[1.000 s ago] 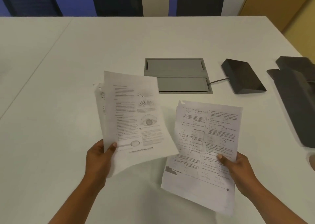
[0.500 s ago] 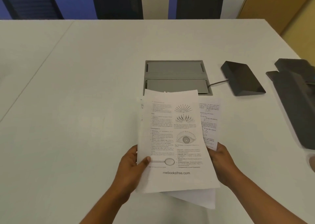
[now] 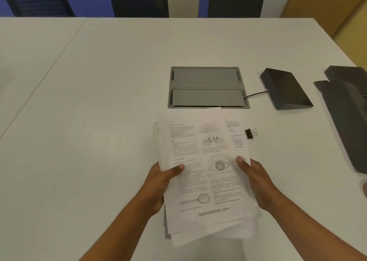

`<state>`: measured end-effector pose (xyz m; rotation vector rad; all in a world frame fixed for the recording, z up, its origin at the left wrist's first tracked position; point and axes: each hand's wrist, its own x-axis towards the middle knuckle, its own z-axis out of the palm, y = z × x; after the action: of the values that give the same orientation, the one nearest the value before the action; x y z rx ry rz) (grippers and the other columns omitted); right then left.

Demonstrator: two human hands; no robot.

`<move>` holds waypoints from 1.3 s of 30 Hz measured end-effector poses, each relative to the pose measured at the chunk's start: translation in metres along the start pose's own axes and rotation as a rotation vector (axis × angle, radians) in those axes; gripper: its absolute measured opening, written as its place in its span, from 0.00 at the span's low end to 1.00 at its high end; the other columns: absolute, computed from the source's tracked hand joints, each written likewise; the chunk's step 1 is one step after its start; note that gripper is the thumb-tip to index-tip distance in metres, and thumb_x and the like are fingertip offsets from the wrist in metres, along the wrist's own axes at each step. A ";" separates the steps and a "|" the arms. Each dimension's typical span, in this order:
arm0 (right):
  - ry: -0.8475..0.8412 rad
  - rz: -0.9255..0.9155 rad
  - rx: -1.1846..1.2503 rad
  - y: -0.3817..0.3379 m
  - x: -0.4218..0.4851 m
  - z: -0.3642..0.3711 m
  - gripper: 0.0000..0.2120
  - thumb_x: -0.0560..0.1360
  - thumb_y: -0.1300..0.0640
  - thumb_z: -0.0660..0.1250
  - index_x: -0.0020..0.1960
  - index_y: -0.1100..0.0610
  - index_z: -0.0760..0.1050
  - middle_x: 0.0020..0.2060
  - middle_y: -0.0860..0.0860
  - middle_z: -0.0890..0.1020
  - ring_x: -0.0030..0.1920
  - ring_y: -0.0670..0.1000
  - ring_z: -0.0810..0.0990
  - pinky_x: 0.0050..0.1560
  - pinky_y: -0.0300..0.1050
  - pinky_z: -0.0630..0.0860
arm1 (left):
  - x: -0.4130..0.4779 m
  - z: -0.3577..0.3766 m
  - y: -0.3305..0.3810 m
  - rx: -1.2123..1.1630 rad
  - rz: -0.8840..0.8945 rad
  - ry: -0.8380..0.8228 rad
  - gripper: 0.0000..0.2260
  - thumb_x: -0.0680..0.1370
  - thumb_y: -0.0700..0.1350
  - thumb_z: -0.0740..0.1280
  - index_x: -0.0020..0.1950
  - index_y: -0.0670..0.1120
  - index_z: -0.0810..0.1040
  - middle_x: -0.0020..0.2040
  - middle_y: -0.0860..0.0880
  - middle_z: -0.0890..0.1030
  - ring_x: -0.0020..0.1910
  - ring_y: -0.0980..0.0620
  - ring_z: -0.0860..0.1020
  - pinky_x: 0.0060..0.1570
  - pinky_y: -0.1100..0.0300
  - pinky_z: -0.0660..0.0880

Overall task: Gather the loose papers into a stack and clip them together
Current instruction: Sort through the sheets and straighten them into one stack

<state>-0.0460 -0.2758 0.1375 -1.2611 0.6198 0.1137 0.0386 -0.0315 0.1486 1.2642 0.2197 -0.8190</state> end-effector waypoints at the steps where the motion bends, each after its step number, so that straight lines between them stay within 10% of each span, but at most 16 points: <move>1: -0.025 -0.035 -0.024 -0.002 0.000 0.001 0.22 0.71 0.43 0.70 0.60 0.55 0.80 0.52 0.55 0.87 0.55 0.59 0.85 0.52 0.54 0.82 | 0.003 0.002 -0.001 0.008 0.033 0.020 0.18 0.76 0.39 0.72 0.65 0.46 0.78 0.59 0.44 0.85 0.56 0.43 0.84 0.58 0.40 0.79; 13: -0.093 -0.165 -0.058 -0.038 0.014 -0.008 0.19 0.72 0.64 0.69 0.64 0.62 0.77 0.56 0.58 0.85 0.55 0.59 0.85 0.53 0.54 0.82 | 0.024 0.004 0.025 -0.063 0.186 -0.144 0.21 0.75 0.41 0.70 0.68 0.44 0.75 0.64 0.40 0.81 0.62 0.37 0.80 0.60 0.38 0.75; 25: -0.035 -0.356 -0.193 -0.027 0.005 0.009 0.17 0.73 0.64 0.72 0.59 0.48 0.81 0.55 0.52 0.85 0.57 0.52 0.84 0.55 0.51 0.81 | 0.023 0.030 0.015 0.224 0.446 0.077 0.17 0.74 0.32 0.72 0.57 0.50 0.81 0.53 0.46 0.85 0.54 0.45 0.83 0.49 0.52 0.83; 39: 0.050 -0.365 -0.217 -0.017 0.007 0.006 0.15 0.69 0.63 0.75 0.53 0.48 0.81 0.49 0.50 0.87 0.51 0.49 0.85 0.45 0.39 0.80 | 0.013 0.016 0.018 0.326 0.700 0.100 0.27 0.69 0.69 0.64 0.51 0.48 0.84 0.47 0.60 0.85 0.47 0.58 0.81 0.43 0.67 0.76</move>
<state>-0.0308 -0.2780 0.1496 -1.5714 0.4183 -0.1579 0.0547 -0.0506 0.1596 1.5524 -0.2827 -0.1874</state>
